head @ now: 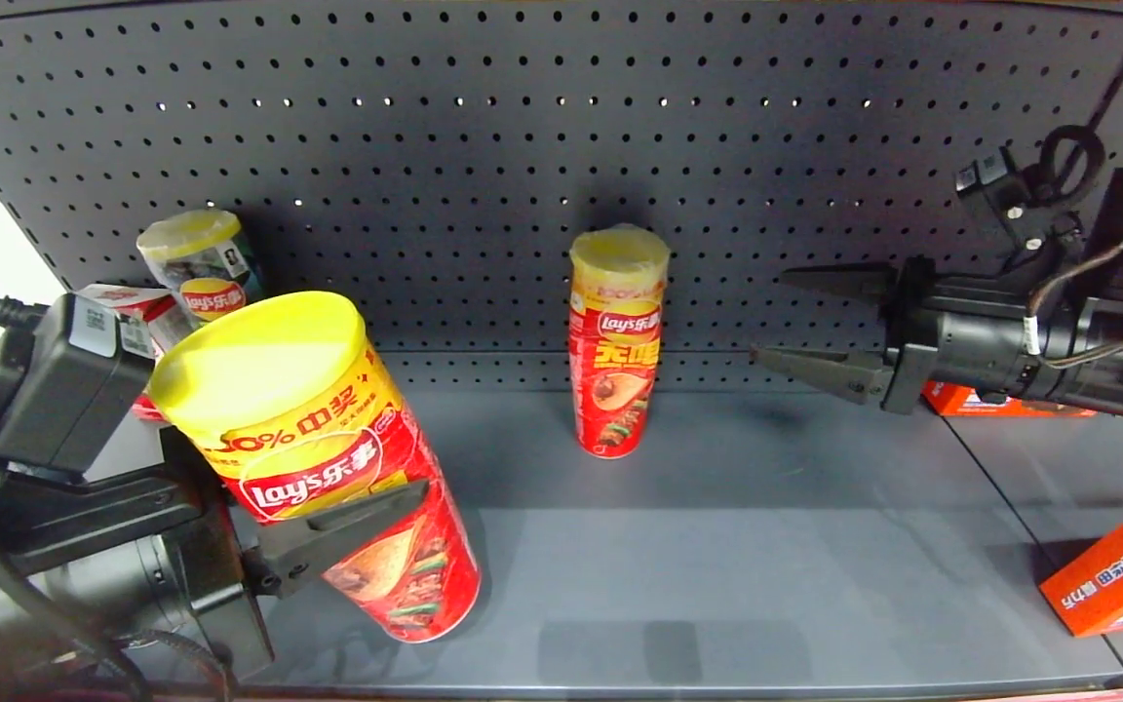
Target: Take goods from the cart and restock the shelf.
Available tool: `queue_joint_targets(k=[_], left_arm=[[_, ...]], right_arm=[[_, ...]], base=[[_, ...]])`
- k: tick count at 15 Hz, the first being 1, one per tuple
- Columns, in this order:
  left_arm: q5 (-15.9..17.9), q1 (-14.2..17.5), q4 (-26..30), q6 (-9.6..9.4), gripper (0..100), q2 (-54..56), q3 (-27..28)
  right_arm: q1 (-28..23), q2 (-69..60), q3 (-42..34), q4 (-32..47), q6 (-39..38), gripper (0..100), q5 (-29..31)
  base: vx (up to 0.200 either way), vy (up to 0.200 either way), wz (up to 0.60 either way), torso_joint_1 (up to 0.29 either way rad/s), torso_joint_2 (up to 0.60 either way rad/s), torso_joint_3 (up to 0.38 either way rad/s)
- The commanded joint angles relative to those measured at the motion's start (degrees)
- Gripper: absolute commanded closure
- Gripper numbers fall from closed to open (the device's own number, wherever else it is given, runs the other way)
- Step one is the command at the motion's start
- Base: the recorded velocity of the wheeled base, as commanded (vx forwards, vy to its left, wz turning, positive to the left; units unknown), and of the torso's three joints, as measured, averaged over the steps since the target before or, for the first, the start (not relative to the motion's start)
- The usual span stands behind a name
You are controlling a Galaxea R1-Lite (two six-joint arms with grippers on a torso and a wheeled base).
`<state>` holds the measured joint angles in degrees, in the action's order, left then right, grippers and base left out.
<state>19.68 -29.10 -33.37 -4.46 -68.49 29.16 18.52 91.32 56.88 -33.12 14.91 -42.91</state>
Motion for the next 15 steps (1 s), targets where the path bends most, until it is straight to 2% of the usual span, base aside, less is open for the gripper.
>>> queue_joint_targets(k=[1,6,15], left_arm=[[0.01,0.01,-0.03,-0.02,100,-0.24,0.11],[0.19,0.01,0.06,0.07,100,-0.24,0.2],[0.19,0.89,-0.03,0.24,100,-0.51,0.28]], right_arm=[[0.12,5.01,4.11,-0.01,0.12,0,-1.74],[0.64,11.07,10.88,0.07,0.03,0,-7.01],[4.86,19.33,17.12,-0.1,0.03,0,-7.45]], base=[[0.0,0.0,0.0,0.0,0.0,0.0],[0.0,0.0,0.0,0.0,0.0,0.0],[0.0,0.0,0.0,0.0,0.0,0.0]])
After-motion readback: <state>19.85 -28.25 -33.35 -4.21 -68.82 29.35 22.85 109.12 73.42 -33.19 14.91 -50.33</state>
